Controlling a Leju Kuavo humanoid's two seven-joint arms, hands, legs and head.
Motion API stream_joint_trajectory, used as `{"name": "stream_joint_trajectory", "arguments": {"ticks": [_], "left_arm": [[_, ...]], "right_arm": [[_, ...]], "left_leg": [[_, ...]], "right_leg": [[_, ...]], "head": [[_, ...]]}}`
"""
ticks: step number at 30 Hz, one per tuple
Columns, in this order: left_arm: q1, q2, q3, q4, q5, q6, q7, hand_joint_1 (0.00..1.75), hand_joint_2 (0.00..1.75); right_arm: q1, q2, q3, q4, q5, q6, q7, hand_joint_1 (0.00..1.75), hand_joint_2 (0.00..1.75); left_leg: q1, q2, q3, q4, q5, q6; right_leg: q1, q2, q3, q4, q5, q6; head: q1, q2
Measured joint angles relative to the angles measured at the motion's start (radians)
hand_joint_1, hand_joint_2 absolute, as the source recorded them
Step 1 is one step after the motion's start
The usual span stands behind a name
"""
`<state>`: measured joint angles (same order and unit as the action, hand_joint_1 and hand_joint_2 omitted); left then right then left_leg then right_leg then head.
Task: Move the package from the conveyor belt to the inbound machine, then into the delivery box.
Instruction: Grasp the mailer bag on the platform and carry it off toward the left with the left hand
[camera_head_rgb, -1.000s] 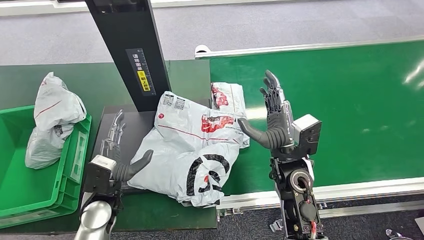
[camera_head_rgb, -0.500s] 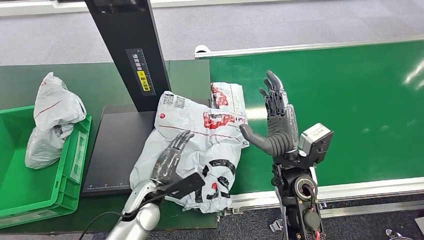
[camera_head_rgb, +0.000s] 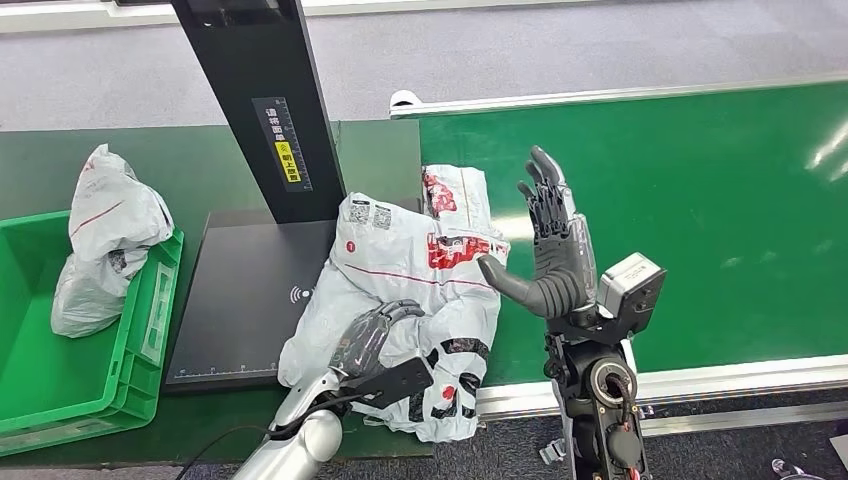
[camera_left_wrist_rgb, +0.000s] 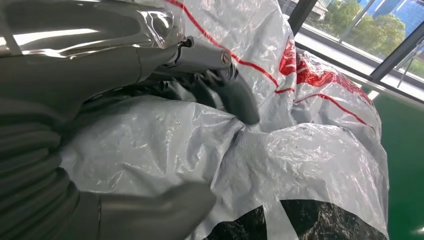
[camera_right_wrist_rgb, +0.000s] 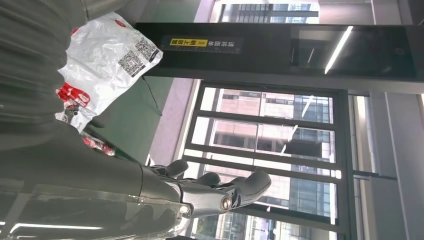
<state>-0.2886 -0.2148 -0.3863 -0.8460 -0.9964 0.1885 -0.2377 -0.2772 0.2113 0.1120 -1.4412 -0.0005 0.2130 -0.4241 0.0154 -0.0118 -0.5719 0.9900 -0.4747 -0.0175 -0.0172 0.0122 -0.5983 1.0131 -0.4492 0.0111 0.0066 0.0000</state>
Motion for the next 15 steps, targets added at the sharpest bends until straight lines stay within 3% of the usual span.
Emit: {"name": "stream_joint_trajectory", "arguments": {"ticks": [15], "left_arm": [[0.034, 0.002, 0.024, -0.074, 0.123, 0.019, -0.07, 1.75, 1.75]], "right_arm": [[0.022, 0.001, -0.002, -0.008, 0.002, 0.004, -0.003, 0.0, 1.75]], "left_leg": [[0.0, 0.0, 0.0, 0.0, 0.0, 0.0]], "right_leg": [[0.0, 0.0, 0.0, 0.0, 0.0, 0.0]], "head": [[0.0, 0.0]]}}
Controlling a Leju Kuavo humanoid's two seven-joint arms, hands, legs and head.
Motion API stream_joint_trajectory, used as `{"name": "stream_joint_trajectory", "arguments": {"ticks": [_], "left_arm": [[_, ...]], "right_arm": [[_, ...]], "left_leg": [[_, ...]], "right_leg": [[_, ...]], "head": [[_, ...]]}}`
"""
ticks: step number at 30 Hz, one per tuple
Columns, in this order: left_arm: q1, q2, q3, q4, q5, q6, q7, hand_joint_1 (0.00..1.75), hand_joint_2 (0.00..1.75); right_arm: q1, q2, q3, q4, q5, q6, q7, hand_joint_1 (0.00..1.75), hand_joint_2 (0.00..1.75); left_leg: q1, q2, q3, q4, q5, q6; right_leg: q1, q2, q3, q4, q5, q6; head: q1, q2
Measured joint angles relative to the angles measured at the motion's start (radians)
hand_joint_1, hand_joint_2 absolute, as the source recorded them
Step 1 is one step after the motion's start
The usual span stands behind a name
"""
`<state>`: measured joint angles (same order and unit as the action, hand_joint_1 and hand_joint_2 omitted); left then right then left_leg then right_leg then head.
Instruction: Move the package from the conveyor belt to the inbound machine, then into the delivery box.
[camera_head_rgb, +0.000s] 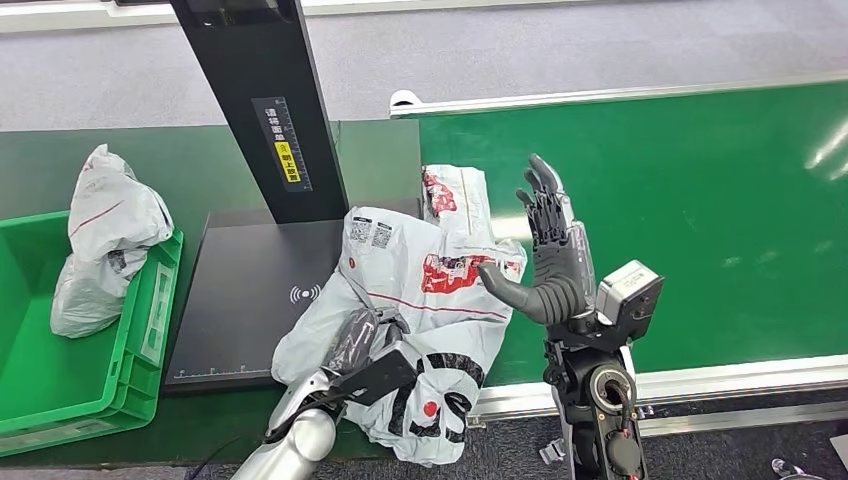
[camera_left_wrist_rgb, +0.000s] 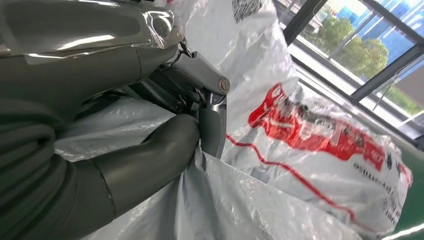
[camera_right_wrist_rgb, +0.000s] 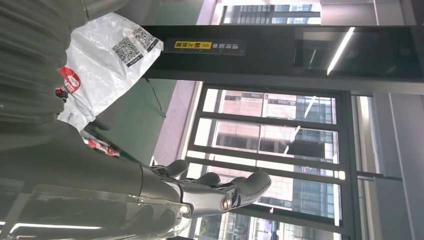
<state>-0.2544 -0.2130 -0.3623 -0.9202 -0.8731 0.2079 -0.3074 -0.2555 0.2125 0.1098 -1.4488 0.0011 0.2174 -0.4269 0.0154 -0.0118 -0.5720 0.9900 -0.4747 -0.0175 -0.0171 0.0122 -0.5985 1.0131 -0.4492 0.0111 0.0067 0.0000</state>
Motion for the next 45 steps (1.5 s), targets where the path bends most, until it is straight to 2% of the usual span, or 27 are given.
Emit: {"name": "stream_joint_trajectory", "arguments": {"ticks": [6, 16, 22, 29, 34, 38, 42, 45], "left_arm": [[0.02, 0.004, 0.005, -0.056, 0.017, 0.004, -0.009, 1.75, 1.75], [0.072, 0.043, 0.015, -0.43, 0.073, 0.035, -0.001, 1.75, 1.75], [0.087, 0.056, 0.017, -0.514, 0.075, 0.044, -0.005, 1.75, 1.75], [0.076, 0.078, 0.05, -0.646, 0.126, 0.187, -0.038, 1.75, 1.75], [0.032, 0.105, 0.121, -0.728, 0.184, 0.297, -0.06, 1.75, 1.75], [-0.03, 0.126, 0.2, -0.73, 0.264, 0.365, -0.062, 1.75, 1.75], [-0.17, 0.182, 0.327, -0.634, 0.322, 0.352, -0.023, 1.75, 1.75], [-0.307, 0.261, 0.432, -0.481, 0.33, 0.324, -0.008, 1.75, 1.75]], "right_arm": [[0.003, 0.0, -0.003, -0.002, 0.0, 0.0, 0.0, 0.0, 1.75], [0.031, 0.0, -0.016, -0.025, -0.002, -0.013, -0.003, 0.0, 1.75], [0.035, 0.0, -0.022, -0.03, -0.001, -0.015, -0.003, 0.0, 1.75], [0.038, 0.0, -0.026, -0.031, 0.001, -0.02, -0.009, 0.0, 1.75], [0.038, 0.0, -0.028, -0.029, 0.005, -0.032, -0.025, 0.0, 1.75], [0.037, 0.0, -0.028, -0.02, -0.001, -0.041, -0.041, 0.0, 1.75], [0.027, -0.005, -0.023, -0.006, -0.02, -0.056, -0.052, 0.0, 1.75], [0.025, -0.016, -0.017, 0.0, -0.038, -0.071, -0.053, 0.0, 1.75]], "left_leg": [[0.0, 0.0, 0.0, 0.0, 0.0, 0.0], [0.0, 0.0, 0.0, 0.0, 0.0, 0.0], [0.0, 0.0, 0.0, 0.0, 0.0, 0.0], [0.0, 0.0, 0.0, 0.0, 0.0, 0.0], [0.001, 0.0, 0.0, 0.0, 0.0, 0.0], [0.001, 0.0, 0.0, 0.0, 0.001, 0.0], [0.001, 0.0, 0.0, 0.0, 0.002, -0.001], [0.001, 0.001, 0.0, 0.0, 0.003, -0.002]], "right_leg": [[0.0, 0.0, 0.0, 0.0, 0.0, 0.0], [0.0, 0.0, 0.0, 0.0, 0.0, 0.0], [0.0, 0.0, 0.0, 0.0, 0.0, 0.0], [0.0, 0.0, -0.001, 0.0, 0.0, 0.0], [0.001, 0.0, 0.0, 0.0, 0.0, 0.0], [0.001, 0.0, 0.0, 0.0, 0.0, 0.0], [0.001, 0.0, 0.0, 0.001, 0.001, -0.001], [0.001, 0.001, 0.0, 0.002, 0.002, -0.003]], "head": [[0.0, 0.0], [0.0, 0.0], [0.0, 0.0], [0.0, 0.0], [0.0, 0.0], [0.0, 0.0], [0.0, 0.0], [0.0, 0.0]]}}
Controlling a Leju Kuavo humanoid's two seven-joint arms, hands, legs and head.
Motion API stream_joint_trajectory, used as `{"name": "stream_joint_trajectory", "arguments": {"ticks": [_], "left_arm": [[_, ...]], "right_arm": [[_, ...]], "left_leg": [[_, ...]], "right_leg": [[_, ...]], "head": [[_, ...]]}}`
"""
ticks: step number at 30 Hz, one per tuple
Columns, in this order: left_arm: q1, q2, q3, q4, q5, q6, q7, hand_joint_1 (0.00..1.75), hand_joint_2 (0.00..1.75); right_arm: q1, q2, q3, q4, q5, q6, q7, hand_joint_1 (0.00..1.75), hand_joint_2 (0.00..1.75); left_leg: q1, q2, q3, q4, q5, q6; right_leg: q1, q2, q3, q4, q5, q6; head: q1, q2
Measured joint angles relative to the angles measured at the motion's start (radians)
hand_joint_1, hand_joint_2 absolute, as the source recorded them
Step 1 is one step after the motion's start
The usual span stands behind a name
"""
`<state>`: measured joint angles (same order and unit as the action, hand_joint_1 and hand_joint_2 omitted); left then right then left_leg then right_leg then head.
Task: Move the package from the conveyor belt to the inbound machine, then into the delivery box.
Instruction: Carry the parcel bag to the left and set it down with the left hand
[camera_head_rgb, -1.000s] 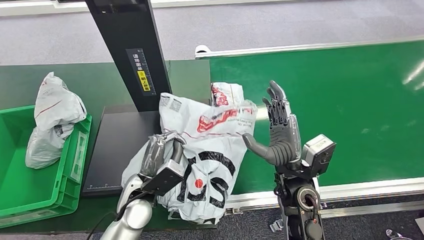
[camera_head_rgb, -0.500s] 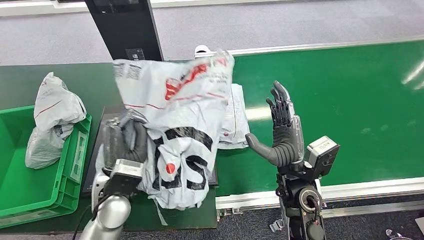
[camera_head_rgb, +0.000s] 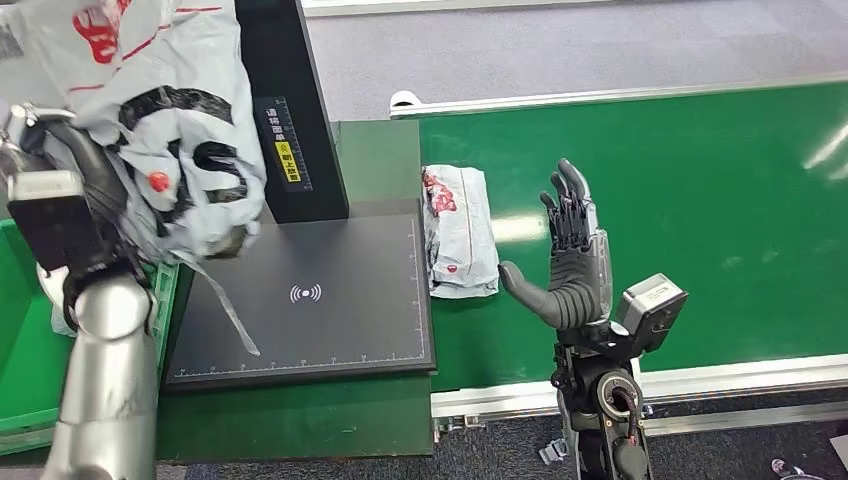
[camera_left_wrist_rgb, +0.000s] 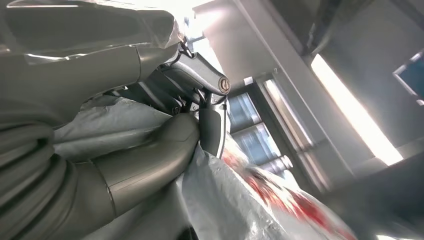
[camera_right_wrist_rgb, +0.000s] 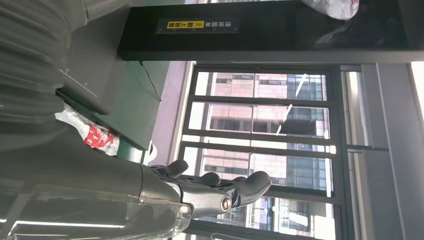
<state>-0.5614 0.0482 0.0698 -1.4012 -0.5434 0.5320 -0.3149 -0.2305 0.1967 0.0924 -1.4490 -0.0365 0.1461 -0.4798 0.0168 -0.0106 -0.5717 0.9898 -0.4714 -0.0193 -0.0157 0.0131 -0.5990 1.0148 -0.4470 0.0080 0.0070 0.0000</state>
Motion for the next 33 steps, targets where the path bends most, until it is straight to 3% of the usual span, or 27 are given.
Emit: {"name": "stream_joint_trajectory", "arguments": {"ticks": [4, 8, 14, 21, 27, 33], "left_arm": [[-0.144, 0.122, 0.14, 0.205, 0.064, 0.009, -0.045, 1.75, 1.75], [-0.208, 0.203, 0.23, 0.344, 0.096, 0.013, -0.085, 1.75, 1.75], [-0.226, 0.25, 0.277, 0.435, 0.112, 0.031, -0.067, 1.75, 1.75], [-0.233, 0.333, 0.352, 0.66, 0.174, 0.033, -0.115, 1.75, 1.75], [-0.191, 0.349, 0.416, 0.764, 0.226, 0.021, -0.152, 1.75, 1.75], [-0.125, 0.343, 0.458, 0.749, 0.288, -0.029, -0.179, 1.75, 1.75]], "right_arm": [[0.009, -0.014, 0.005, 0.005, -0.011, -0.007, 0.001, 0.0, 1.75], [0.015, -0.02, 0.009, 0.009, -0.011, -0.01, 0.001, 0.0, 1.75], [0.016, -0.021, 0.014, 0.011, -0.011, -0.012, 0.005, 0.0, 1.75], [0.029, -0.023, 0.014, 0.011, -0.011, -0.012, 0.015, 0.0, 1.75], [0.047, -0.027, 0.012, 0.01, -0.008, -0.017, 0.026, 0.0, 1.75], [0.069, -0.035, 0.011, 0.005, -0.005, -0.029, 0.029, 0.0, 1.75]], "left_leg": [[0.0, 0.005, 0.0, 0.0, 0.0, -0.001], [0.0, 0.005, -0.001, 0.0, 0.0, -0.001], [0.0, 0.004, -0.003, 0.0, 0.0, -0.001], [0.0, 0.004, -0.003, 0.0, 0.0, -0.001], [0.0, 0.004, -0.003, 0.0, 0.0, -0.001], [0.0, 0.005, -0.003, 0.0, 0.0, -0.001]], "right_leg": [[0.0, 0.005, -0.003, 0.002, 0.001, -0.001], [0.0, 0.005, -0.005, 0.002, 0.0, -0.001], [0.0, 0.004, -0.005, 0.002, 0.0, -0.001], [0.0, 0.005, -0.006, 0.002, 0.0, -0.001], [0.0, 0.004, -0.006, 0.002, 0.0, -0.002], [0.0, 0.005, -0.007, 0.001, 0.0, -0.001]], "head": [[0.0, 0.0], [0.0, 0.0], [0.001, 0.0], [0.0, 0.0], [0.0, 0.0], [0.0, 0.0]]}}
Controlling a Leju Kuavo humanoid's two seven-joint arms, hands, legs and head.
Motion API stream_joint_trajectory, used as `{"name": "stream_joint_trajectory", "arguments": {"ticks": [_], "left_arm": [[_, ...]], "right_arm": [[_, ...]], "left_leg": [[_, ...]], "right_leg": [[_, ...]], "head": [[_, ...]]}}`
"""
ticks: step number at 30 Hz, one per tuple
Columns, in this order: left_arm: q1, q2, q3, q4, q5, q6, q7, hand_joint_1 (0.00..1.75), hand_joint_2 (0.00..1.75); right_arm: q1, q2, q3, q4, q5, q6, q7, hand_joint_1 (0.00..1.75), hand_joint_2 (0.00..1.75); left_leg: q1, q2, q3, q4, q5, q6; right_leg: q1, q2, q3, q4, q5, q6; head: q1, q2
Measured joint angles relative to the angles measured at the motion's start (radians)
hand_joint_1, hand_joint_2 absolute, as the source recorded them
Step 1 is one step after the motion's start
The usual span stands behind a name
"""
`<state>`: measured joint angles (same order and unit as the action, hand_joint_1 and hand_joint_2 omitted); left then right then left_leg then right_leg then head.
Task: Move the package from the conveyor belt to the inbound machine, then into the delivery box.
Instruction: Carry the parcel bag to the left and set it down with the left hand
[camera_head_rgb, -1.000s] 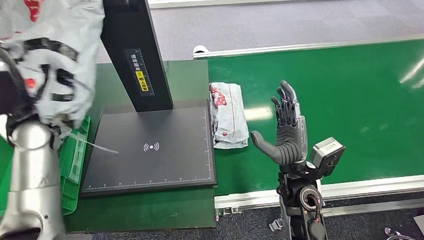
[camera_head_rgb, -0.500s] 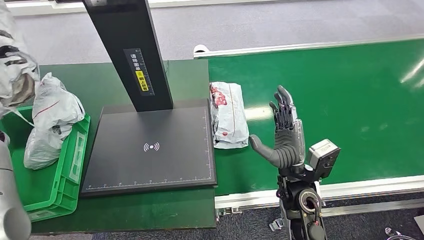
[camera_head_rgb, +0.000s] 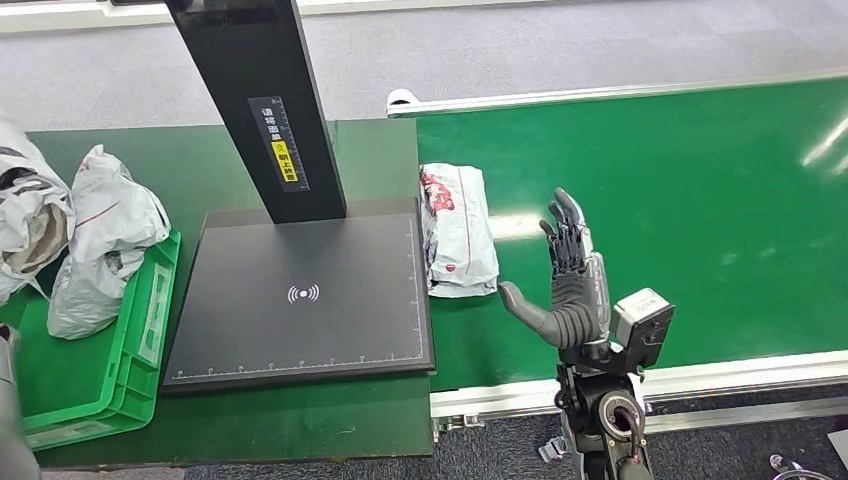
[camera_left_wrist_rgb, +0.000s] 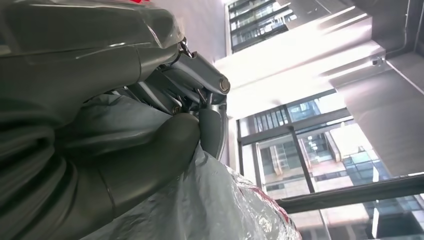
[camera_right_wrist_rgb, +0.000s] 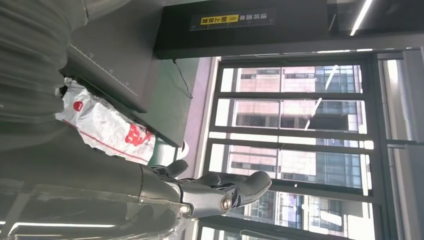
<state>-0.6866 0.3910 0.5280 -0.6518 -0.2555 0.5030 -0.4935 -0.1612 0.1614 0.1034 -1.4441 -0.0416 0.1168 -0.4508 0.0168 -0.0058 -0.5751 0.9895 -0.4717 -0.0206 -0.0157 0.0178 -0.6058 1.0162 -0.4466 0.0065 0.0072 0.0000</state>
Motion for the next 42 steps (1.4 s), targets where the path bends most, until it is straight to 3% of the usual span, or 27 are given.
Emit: {"name": "stream_joint_trajectory", "arguments": {"ticks": [2, 3, 6, 7, 13, 18, 22, 42], "left_arm": [[0.041, -0.011, 0.011, -0.047, 0.026, -0.011, -0.003, 1.75, 1.75], [0.063, -0.017, 0.017, -0.073, 0.037, -0.017, -0.001, 1.55, 1.75], [0.117, -0.036, 0.037, -0.149, 0.072, -0.044, 0.006, 0.25, 1.75], [0.131, -0.042, 0.043, -0.172, 0.085, -0.056, 0.005, 0.01, 1.75], [0.207, -0.101, 0.066, -0.346, 0.161, -0.118, -0.021, 0.0, 1.75], [0.273, -0.172, 0.056, -0.559, 0.204, -0.1, -0.035, 0.0, 1.75], [0.305, -0.203, 0.034, -0.669, 0.26, -0.098, -0.033, 0.0, 1.75], [0.401, -0.266, -0.072, -0.858, 0.389, -0.206, -0.072, 0.0, 1.75]], "right_arm": [[0.006, -0.003, -0.001, -0.002, 0.0, -0.005, 0.0, 0.0, 1.75], [0.008, -0.005, -0.001, -0.002, 0.0, -0.007, 0.0, 0.0, 1.75], [0.011, -0.009, -0.001, -0.002, -0.001, -0.013, -0.001, 0.0, 1.75], [0.012, -0.011, -0.001, -0.002, -0.001, -0.015, -0.001, 0.0, 1.75], [0.024, -0.016, -0.001, -0.014, -0.002, -0.02, -0.002, 0.0, 1.75], [0.027, -0.017, 0.001, -0.019, -0.008, -0.02, -0.002, 0.0, 1.75], [0.028, -0.019, 0.003, -0.019, -0.017, -0.023, -0.002, 0.0, 1.75], [0.046, -0.031, 0.003, -0.018, -0.031, -0.022, 0.008, 0.0, 1.75]], "left_leg": [[0.0, 0.0, 0.0, 0.0, 0.0, 0.0], [0.0, 0.0, 0.0, 0.0, 0.0, 0.0], [0.0, 0.0, 0.0, 0.0, 0.0, 0.0], [0.0, 0.0, 0.0, 0.0, 0.0, 0.0], [0.0, 0.0, 0.0, 0.0, 0.0, 0.0], [0.0, 0.0, 0.0, 0.0, 0.0, 0.0], [0.0, -0.001, 0.0, 0.0, 0.0, 0.0], [0.0, -0.001, 0.0, 0.0, 0.0, 0.0]], "right_leg": [[0.0, 0.0, 0.0, 0.0, 0.0, 0.0], [0.0, 0.0, -0.001, 0.0, 0.0, 0.0], [0.0, 0.0, -0.001, 0.0, 0.0, 0.0], [0.0, 0.0, -0.001, 0.0, 0.0, 0.0], [0.0, 0.0, -0.001, 0.0, 0.0, 0.0], [0.0, 0.0, 0.0, 0.0, 0.0, 0.0], [0.0, 0.0, 0.0, 0.0, 0.0, 0.0], [0.0, 0.0, 0.0, 0.0, 0.0, 0.0]], "head": [[0.0, 0.0], [0.0, 0.0], [0.0, 0.0], [0.0, 0.0], [0.0, 0.0], [0.0, 0.0], [0.0, 0.0], [0.0, 0.0]]}}
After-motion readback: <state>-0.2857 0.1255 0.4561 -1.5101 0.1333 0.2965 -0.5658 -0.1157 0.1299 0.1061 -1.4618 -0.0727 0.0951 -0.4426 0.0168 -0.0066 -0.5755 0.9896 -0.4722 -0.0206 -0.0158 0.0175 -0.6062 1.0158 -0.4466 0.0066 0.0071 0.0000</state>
